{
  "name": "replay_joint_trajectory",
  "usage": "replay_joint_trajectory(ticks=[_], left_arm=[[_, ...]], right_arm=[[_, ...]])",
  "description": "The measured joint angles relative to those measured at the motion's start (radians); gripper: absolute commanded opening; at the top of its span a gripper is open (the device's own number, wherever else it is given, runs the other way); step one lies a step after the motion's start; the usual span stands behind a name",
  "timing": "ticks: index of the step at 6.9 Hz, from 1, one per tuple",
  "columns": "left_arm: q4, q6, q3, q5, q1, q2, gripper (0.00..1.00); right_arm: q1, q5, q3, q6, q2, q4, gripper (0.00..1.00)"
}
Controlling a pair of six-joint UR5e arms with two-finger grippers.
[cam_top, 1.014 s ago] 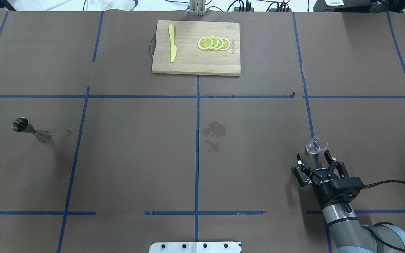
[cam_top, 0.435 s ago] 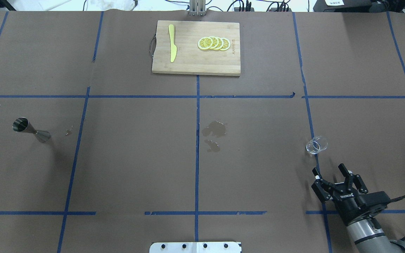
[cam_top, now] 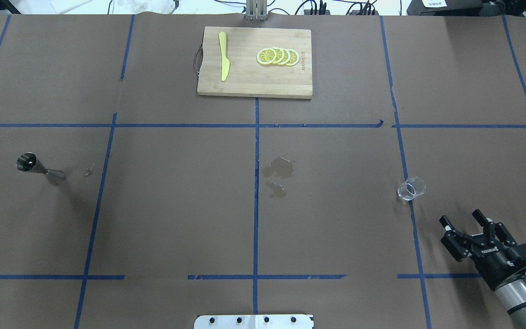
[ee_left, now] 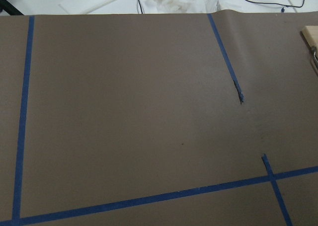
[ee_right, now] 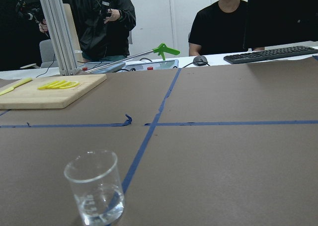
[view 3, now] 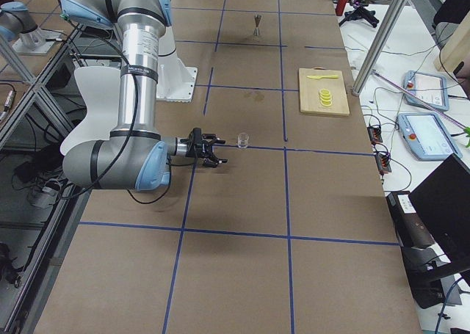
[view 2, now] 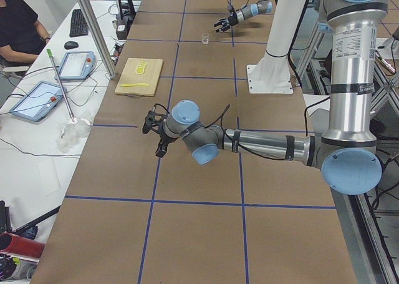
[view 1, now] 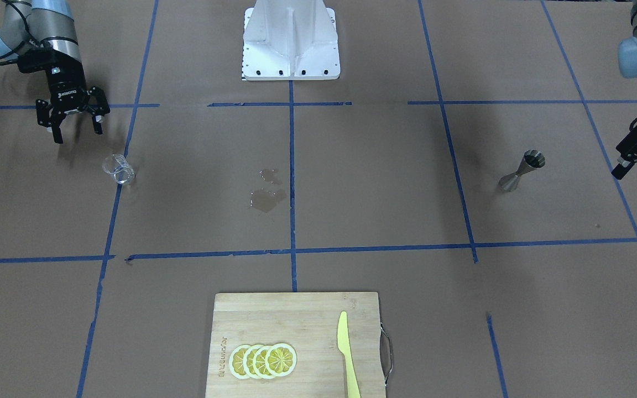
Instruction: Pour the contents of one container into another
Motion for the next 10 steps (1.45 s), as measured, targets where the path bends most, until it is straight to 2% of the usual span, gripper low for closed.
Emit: replay_joint_trajectory(ticks=[1, 3, 5, 7, 8, 9, 10], left_arm=[[0.060, 0.056, 0.016, -0.010, -0.004, -0.006, 1.00], [0.309, 0.292, 0.030, -0.011, -0.067, -0.065, 1.00], [0.596, 0.516, 0.029, -0.008, -0.148, -0.144, 1.00], [0.721, 0.572, 0.018, -0.011, -0.172, -0.168, 1.00], [0.736, 0.578, 0.014, -0.015, -0.175, -0.165, 1.00], [0.741, 0.579, 0.011, -0.019, -0.176, -0.159, 1.00], [0.744, 0.580, 0.011, -0.022, -0.176, -0.156, 1.00]], right_arm=[[0.046, 0.060, 0.002, -0.030, -0.025, 0.033, 1.00], [0.219, 0.254, 0.003, -0.120, -0.039, 0.053, 1.00], [0.467, 0.572, -0.003, -0.234, -0.039, 0.053, 1.00], [0.848, 1.064, -0.008, -0.417, -0.027, 0.003, 1.00], [1.106, 1.375, -0.008, -0.578, 0.003, -0.098, 1.00], [1.325, 1.626, -0.005, -0.748, 0.039, -0.230, 1.00], [1.468, 1.778, 0.000, -0.900, 0.061, -0.359, 1.00]])
